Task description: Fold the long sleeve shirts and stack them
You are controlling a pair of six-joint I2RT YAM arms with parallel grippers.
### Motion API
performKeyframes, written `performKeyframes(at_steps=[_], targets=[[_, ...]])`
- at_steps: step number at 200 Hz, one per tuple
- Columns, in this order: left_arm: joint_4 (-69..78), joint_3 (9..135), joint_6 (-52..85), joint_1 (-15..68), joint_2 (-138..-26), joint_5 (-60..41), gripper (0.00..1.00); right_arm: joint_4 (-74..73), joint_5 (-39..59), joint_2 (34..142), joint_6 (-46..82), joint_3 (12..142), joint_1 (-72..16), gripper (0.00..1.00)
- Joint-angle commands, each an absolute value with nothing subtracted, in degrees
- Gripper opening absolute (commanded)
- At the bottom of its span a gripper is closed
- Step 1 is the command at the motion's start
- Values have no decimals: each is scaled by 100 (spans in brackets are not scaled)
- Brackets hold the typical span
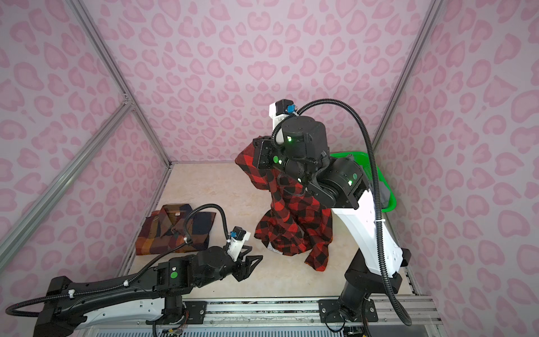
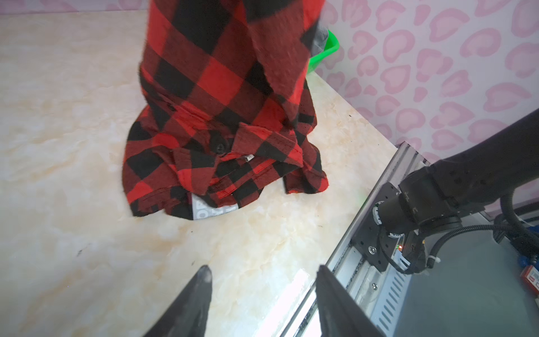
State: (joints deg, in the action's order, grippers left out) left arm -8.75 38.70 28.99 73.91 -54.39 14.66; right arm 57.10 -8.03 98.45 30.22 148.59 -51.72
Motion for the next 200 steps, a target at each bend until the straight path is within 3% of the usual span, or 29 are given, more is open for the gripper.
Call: performKeyframes(at_steps=[1, 36, 40, 46, 91, 121, 143, 163, 200], targets=[[-5, 4113, 2573, 7457, -5858, 1249, 60, 5875, -1053, 9958, 2920, 15166, -5117, 0], [820, 4527, 2441, 7537, -6783, 1281, 68, 5561, -1681, 9788, 2888, 15067, -5109, 0], [887, 4582, 2422, 7545, -6884, 1345, 81, 5541, -1723, 9766, 2883, 15053, -5109, 0], [949, 4698, 2417, 7550, -7056, 1503, 85, 5503, -1821, 9726, 2862, 15036, -5112, 0], [1224, 5598, 2390, 7540, -8232, 2584, 92, 5360, -2224, 9434, 2821, 14715, -5149, 0], [1008, 5990, 2703, 7302, -8823, 3198, 90, 5266, -2419, 9259, 2795, 14657, -5212, 0], [1046, 5999, 3177, 6948, -8964, 3035, 82, 5232, -2476, 9148, 2773, 14626, -5246, 0], [1035, 6061, 3127, 6824, -8999, 2891, 67, 5219, -2527, 9046, 2729, 14534, -5259, 0], [1044, 6074, 2884, 6691, -8806, 2549, 16, 5067, -2606, 8772, 2665, 14095, -5248, 0]])
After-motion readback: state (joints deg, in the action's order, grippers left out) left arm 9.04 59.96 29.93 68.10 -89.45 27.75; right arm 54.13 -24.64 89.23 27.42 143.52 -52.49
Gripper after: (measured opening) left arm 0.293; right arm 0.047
